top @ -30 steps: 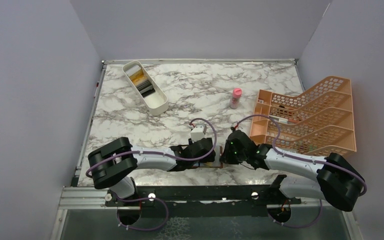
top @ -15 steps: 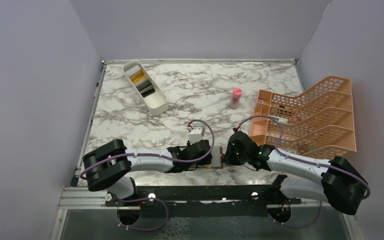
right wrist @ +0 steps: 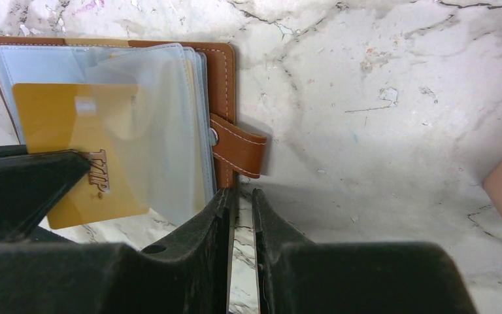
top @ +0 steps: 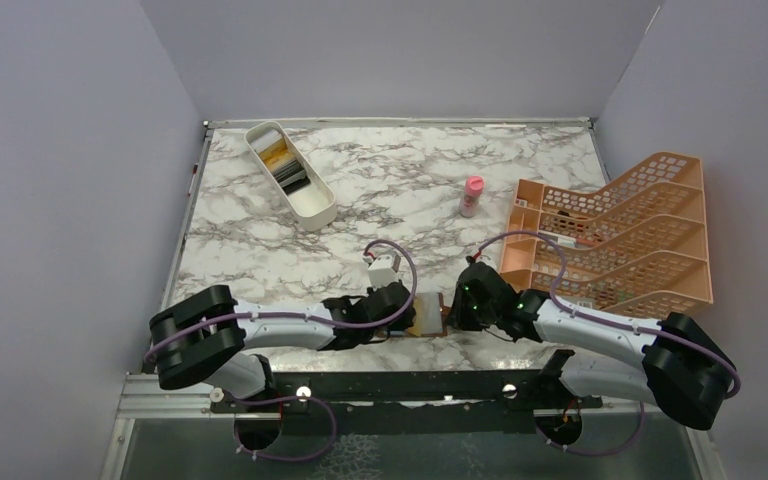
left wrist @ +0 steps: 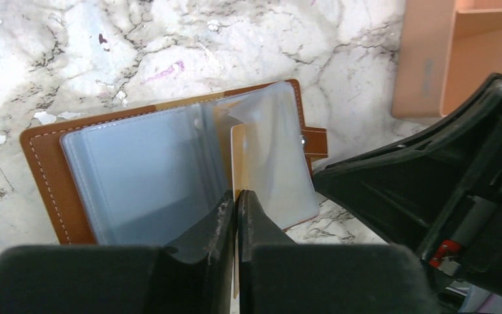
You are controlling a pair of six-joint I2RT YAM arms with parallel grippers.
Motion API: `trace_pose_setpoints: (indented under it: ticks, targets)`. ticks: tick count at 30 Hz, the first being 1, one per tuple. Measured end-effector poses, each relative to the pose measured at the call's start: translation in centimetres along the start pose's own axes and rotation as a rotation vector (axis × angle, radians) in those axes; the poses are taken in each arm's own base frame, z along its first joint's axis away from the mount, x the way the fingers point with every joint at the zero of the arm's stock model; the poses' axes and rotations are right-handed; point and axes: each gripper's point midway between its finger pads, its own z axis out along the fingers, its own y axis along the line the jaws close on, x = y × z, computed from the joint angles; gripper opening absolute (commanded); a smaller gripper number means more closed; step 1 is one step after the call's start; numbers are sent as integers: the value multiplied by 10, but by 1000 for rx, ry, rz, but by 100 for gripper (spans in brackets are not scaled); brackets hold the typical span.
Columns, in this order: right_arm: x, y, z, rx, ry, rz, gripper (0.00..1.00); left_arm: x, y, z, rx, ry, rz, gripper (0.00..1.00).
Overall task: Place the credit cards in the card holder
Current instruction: Insert the credit card into the card holder.
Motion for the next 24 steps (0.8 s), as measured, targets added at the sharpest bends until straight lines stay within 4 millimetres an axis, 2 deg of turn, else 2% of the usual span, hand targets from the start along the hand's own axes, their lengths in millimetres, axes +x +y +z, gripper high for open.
trace_pose_setpoints:
  ticks: [4, 20, 24]
  targets:
    - [0, 0, 0, -1, 0, 0, 21, -7, -2, -1, 12, -25, -22, 0]
    - [3, 6, 2, -50, 1, -7, 21, -11, 4, 7, 12, -64, -141, 0]
    - [3, 5, 2, -51, 0, -10, 21, -10, 5, 8, 29, -72, -196, 10]
